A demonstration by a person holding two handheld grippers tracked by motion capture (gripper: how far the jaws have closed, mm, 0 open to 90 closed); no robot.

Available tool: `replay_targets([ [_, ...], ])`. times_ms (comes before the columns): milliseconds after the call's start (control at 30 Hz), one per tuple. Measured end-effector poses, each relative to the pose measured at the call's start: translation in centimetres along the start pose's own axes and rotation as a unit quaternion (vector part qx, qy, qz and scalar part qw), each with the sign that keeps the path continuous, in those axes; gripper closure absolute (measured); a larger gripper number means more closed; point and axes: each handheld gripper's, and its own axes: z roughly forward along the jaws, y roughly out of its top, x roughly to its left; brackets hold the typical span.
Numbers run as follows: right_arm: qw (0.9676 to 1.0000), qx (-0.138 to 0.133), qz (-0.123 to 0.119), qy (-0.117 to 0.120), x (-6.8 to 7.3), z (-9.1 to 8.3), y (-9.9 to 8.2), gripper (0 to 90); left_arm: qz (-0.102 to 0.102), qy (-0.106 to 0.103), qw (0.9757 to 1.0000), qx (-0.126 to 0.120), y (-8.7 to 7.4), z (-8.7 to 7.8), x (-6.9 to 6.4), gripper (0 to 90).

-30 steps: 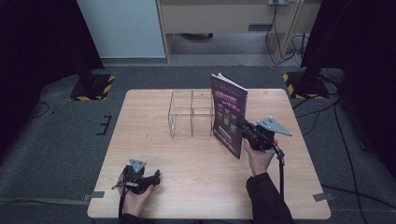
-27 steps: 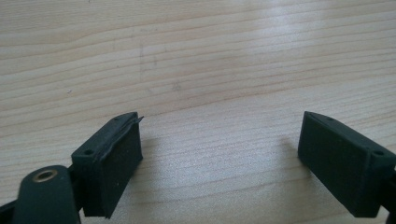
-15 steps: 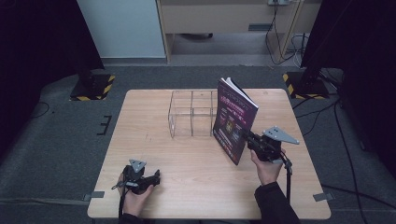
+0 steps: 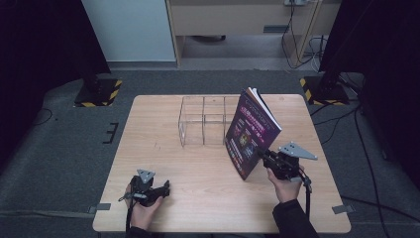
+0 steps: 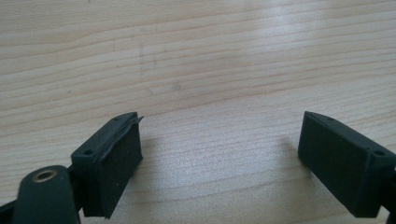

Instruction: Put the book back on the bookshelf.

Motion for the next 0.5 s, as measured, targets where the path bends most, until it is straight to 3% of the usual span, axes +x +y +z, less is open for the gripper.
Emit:
replay_targets([
  [233,1.0,0.004,-0.007,-0.004,0.1,-0.2,-0.2,77.4,0.0,0.0,1.0,0.0,0.0,0.0,0.0,12.4],
  [500,0.9995,-0.029,-0.005,-0.009,0.0,-0.6,1.6,72.0,0.001,-0.001,1.0,0.001,0.0,0.0,0.0,11.7],
])
